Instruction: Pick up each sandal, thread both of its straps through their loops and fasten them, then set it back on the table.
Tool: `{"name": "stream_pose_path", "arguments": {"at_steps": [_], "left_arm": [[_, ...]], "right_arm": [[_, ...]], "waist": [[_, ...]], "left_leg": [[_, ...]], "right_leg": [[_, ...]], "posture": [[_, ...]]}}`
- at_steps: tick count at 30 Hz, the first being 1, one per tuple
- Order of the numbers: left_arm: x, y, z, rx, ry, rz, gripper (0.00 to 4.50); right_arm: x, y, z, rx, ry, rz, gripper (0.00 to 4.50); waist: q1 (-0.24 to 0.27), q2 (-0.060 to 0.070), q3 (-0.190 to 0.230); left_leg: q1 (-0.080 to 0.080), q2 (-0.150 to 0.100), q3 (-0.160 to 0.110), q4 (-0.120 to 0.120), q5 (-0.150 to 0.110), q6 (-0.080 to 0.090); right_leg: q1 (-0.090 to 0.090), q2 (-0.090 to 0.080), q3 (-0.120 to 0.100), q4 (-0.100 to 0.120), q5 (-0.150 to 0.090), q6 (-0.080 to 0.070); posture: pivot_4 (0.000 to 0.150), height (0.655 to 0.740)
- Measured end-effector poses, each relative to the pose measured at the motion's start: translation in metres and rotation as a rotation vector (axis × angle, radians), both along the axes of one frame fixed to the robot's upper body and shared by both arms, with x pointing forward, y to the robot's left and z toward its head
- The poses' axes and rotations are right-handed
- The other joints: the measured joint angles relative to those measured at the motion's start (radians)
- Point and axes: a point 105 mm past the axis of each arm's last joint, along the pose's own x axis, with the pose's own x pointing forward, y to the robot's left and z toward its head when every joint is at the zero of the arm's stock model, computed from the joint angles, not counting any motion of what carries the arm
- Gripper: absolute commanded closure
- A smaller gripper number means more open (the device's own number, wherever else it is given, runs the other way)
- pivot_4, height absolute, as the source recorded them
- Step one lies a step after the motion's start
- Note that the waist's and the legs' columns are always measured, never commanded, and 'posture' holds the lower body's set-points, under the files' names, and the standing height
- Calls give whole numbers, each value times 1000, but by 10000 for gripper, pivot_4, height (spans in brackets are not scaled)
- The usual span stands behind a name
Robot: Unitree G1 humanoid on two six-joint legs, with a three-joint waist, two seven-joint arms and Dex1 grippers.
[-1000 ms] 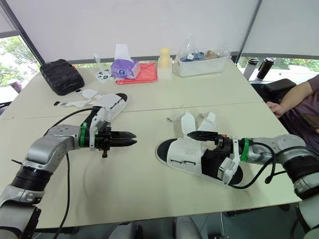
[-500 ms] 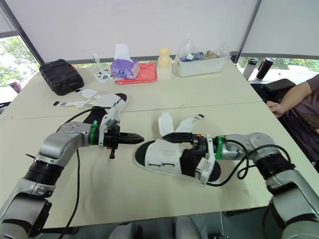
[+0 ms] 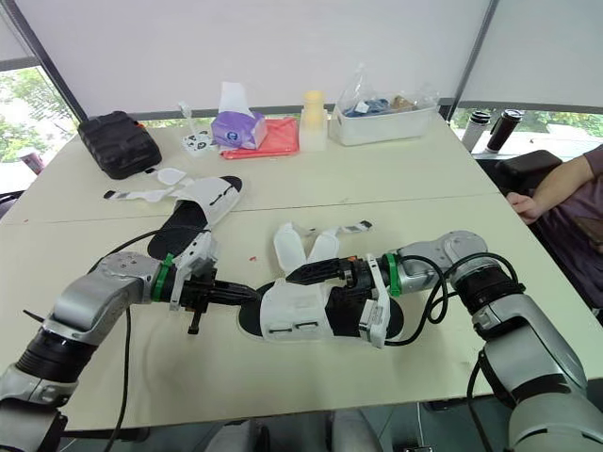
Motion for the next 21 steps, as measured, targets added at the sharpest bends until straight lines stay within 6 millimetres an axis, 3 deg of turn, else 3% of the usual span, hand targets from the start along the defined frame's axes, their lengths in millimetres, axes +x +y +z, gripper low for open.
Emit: {"name": "stream_pose_path", "arguments": {"at_steps": [8,13,16,21], "left_arm": [[-2,-4,-27,152,-118,-52,44676],[-3,-3,-31,158,-157,-51,44676],[-3,-4,-34,151,-163,-48,44676],[1,-5,-38,133,-178,-48,44676]], "right_arm": [[0,-4,-6,5,24,-34,0],[6,-44,-14,-62,58,-185,0],[23,-73,-3,-52,50,-352,0],[57,-100,8,24,117,-629,0]], "waist": [[4,0,-1],[4,1,-1],[4,1,-1],[4,1,-1]], "left_leg": [[0,0,0,0,0,1],[4,0,1,0,-1,2],[18,0,2,-2,-2,4],[35,0,4,-3,-7,13]], "right_leg": [[1,-1,0,0,0,0],[5,-1,0,-1,0,0],[18,0,1,-3,0,0],[37,0,2,-7,-2,0]], "posture": [[1500,7400],[1500,7400],[1500,7400],[1500,7400]]}}
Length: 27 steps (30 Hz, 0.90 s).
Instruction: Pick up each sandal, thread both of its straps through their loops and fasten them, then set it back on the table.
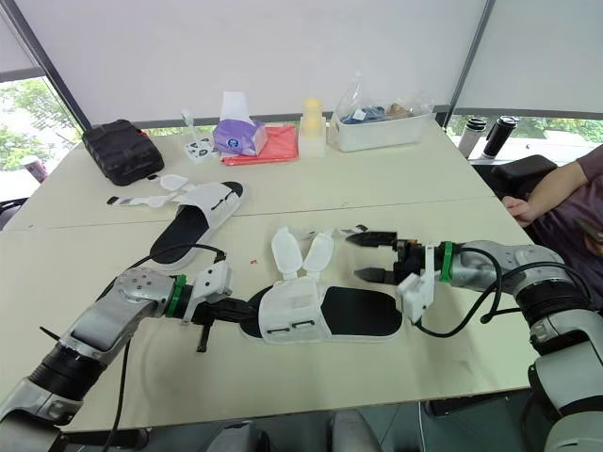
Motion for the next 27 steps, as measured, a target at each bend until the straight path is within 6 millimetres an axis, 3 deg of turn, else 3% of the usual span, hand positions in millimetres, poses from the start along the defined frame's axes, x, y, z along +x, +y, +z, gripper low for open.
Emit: {"name": "stream_pose_path", "arguments": {"at_steps": [3,8,15,23,27], "left_arm": [[2,-2,1,-8,-22,-8,44676],[7,-8,4,-17,-45,-14,44676],[8,-10,6,-26,-60,3,44676],[11,-12,8,-41,-76,37,44676],[10,-13,8,-46,-77,47,44676]], "right_arm": [[16,1,-3,42,46,-103,0],[38,25,-16,102,100,-181,0],[64,28,-26,157,140,-338,0],[78,25,-35,211,224,-450,0],[73,18,-32,315,322,-460,0]], "waist": [[5,0,0],[16,0,0],[21,0,0],[20,0,0],[23,0,0]], "left_leg": [[-1,0,0,1,0,0],[-4,0,1,2,0,0],[-9,1,2,2,0,1],[-16,1,3,3,0,0],[-17,1,3,3,0,1]], "right_leg": [[0,-1,0,0,0,0],[-5,-1,0,1,0,1],[-11,-1,2,1,0,1],[-18,0,2,3,0,1],[-18,-1,2,2,0,1]], "posture": [[1500,7400],[1500,7400],[1500,7400],[1500,7400],[1500,7400]]}}
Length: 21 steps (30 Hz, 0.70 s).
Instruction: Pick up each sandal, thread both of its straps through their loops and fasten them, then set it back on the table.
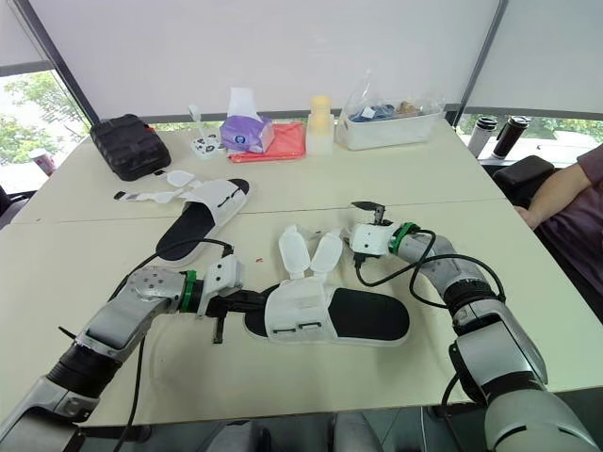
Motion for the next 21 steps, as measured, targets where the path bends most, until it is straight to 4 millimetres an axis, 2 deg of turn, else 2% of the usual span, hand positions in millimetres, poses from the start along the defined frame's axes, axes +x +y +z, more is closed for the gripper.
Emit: {"name": "stream_pose_path", "arguments": {"at_steps": [6,10,13,16,18,21], "left_arm": [[-2,1,0,-5,-5,16,44676],[-1,2,0,-7,-2,28,44676],[0,1,0,-11,0,27,44676],[0,1,0,-10,2,20,44676],[0,0,1,-10,2,16,44676],[1,0,1,-9,3,16,44676]], "right_arm": [[-33,-36,6,68,71,-4,0],[-47,-45,9,203,177,-54,0],[-49,-46,20,393,283,-104,0],[-53,-39,30,625,464,-138,0],[-59,-31,29,852,694,-178,0],[-69,-19,24,1069,992,-234,0]], "waist": [[0,0,0],[-3,0,0],[0,0,0],[2,0,0],[3,0,0],[2,0,0]], "left_leg": [[0,1,1,0,-1,2],[2,1,2,0,-1,2],[1,1,1,0,-1,2],[1,3,1,0,-1,2],[0,3,0,0,-1,2],[0,3,-2,0,-1,2]], "right_leg": [[0,0,0,0,0,0],[0,1,2,1,0,0],[0,1,3,1,0,0],[0,1,2,0,0,0],[0,1,2,0,0,0],[0,1,2,0,0,0]], "posture": [[1500,7400],[1500,7400],[1500,7400],[1500,7400],[1500,7400],[1500,7400]]}}
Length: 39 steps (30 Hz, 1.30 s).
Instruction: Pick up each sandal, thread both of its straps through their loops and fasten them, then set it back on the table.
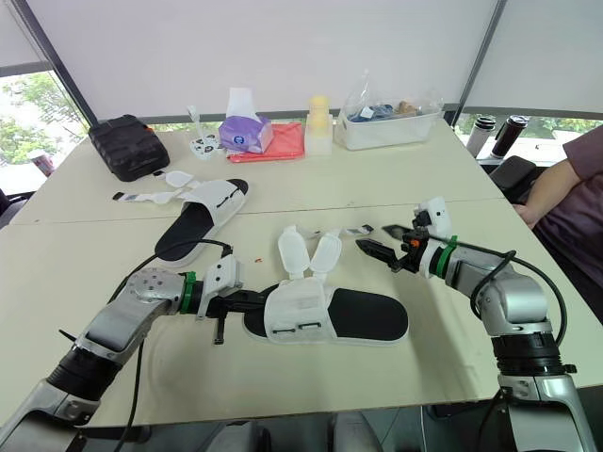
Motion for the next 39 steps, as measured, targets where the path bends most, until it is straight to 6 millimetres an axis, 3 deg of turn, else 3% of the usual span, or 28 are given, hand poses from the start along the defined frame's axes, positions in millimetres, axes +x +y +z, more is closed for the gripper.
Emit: {"name": "stream_pose_path", "arguments": {"at_steps": [4,9,14,26,31,39], "left_arm": [[1,0,1,2,-9,2,44676],[1,0,1,2,-12,4,44676],[1,0,1,-1,-18,14,44676],[2,0,1,-2,-16,25,44676],[3,0,1,-2,-18,29,44676],[4,-3,1,-10,-26,36,44676]], "right_arm": [[6,11,16,352,240,-48,0],[8,20,9,540,411,-95,0],[5,44,-11,571,534,-115,0],[38,56,-14,717,593,-242,0],[47,55,-14,739,584,-280,0],[70,33,-18,714,530,-425,0]], "waist": [[-1,0,0],[0,0,0],[-2,0,0],[-4,0,0],[-5,0,0],[-4,1,0]], "left_leg": [[-1,0,2,-1,0,0],[-3,0,4,-3,-1,1],[-3,0,4,-3,-1,1],[-3,-1,5,-4,-1,1],[-3,-1,5,-4,-1,1],[-3,-1,5,-4,-1,1]], "right_leg": [[-1,1,0,0,0,0],[-4,0,0,-1,0,0],[-4,0,1,-1,0,0],[-5,1,1,-2,0,0],[-5,1,1,-2,0,0],[-5,1,1,-3,0,0]], "posture": [[1500,7400],[1500,7400],[1500,7400],[1500,7400],[1500,7400],[1500,7400]]}}
